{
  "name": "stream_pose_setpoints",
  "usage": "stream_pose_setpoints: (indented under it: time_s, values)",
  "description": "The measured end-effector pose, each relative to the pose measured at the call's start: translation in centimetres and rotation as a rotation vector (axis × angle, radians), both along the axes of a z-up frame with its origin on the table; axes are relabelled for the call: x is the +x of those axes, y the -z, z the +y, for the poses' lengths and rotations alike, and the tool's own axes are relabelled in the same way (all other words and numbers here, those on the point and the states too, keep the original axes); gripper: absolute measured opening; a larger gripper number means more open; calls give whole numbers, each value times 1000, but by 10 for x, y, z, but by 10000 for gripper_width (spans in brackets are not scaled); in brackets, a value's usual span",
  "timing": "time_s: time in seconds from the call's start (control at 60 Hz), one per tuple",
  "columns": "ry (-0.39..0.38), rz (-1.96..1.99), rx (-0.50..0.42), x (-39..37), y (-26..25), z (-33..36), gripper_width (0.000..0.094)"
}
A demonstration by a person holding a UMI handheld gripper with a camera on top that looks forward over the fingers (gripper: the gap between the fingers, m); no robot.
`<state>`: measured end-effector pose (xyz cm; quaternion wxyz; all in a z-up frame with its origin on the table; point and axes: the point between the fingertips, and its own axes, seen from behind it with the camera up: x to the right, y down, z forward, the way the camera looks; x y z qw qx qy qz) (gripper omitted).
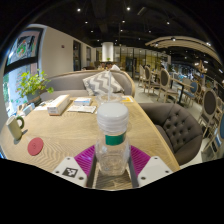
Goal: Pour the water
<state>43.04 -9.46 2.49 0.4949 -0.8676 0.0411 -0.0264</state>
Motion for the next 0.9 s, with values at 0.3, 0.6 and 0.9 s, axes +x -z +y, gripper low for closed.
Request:
stream_pose_setpoints:
  time_s: [0.3, 0.6, 0.9]
  values:
    - [16, -42, 11, 4, -1, 2, 392]
    - [76, -299, 33, 1, -66, 22, 392]
    - [18, -918, 127, -131, -222, 61, 393]
